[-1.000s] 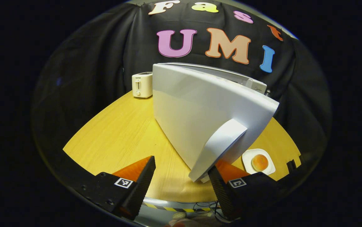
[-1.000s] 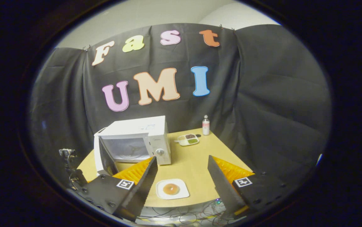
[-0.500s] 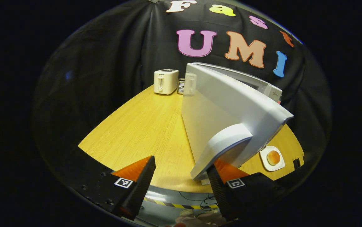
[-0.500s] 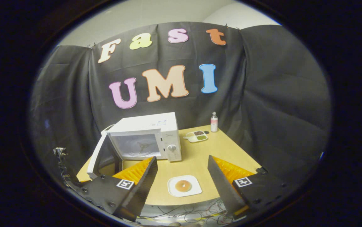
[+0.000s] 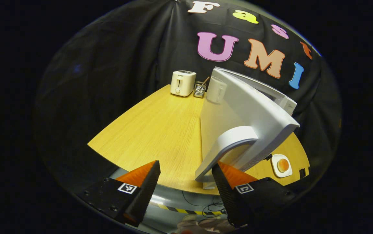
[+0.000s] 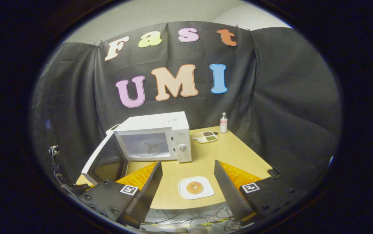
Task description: Open the microwave oven with the left hand, put the food in, and close the microwave oven.
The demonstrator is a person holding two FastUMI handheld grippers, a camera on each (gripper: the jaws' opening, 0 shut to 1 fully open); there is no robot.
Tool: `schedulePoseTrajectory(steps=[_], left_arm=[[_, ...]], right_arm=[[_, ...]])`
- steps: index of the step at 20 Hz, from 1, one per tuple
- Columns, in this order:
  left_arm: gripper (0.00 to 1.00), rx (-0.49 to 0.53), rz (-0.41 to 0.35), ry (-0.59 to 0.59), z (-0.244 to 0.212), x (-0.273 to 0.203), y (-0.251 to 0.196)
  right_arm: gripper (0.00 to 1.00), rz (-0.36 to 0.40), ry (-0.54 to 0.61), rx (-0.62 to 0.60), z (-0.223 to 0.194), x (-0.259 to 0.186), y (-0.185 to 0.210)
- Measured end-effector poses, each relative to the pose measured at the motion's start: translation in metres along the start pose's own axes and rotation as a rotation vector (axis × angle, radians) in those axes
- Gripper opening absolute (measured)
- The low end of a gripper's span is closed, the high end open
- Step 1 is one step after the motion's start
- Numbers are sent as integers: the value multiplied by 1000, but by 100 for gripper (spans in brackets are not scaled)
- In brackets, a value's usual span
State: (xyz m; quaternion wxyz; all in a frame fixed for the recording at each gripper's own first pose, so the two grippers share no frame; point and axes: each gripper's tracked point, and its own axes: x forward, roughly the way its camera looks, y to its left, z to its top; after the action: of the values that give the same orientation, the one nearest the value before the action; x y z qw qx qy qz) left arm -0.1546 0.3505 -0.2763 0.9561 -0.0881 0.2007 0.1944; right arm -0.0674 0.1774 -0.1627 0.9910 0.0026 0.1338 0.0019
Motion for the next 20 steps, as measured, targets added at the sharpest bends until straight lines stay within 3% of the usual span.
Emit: schedulePoseTrajectory(steps=[7,8,10,11,12,15,16,20], left_arm=[[90,-43,103,-45,17,-20,57],[95,-54,115,-52,20,-25,62],[90,-60,138,-84,31,-33,69],[90,-59,153,-100,36,-36,71],[90,-54,170,-119,43,-40,73],[90,-68,218,-177,62,-55,74],[90,-83,233,-193,67,-62,73],[90,-139,289,-255,86,-85,56]], right_arm=[[92,19,38,-4,-15,19,16],[92,19,42,-7,-17,22,15],[92,13,61,-15,-23,32,9],[99,9,79,-14,-28,37,5],[99,8,96,-13,-33,44,1],[99,9,162,-29,-49,69,-12],[92,15,190,-38,-56,80,-17],[92,76,361,-42,-93,119,-22]])
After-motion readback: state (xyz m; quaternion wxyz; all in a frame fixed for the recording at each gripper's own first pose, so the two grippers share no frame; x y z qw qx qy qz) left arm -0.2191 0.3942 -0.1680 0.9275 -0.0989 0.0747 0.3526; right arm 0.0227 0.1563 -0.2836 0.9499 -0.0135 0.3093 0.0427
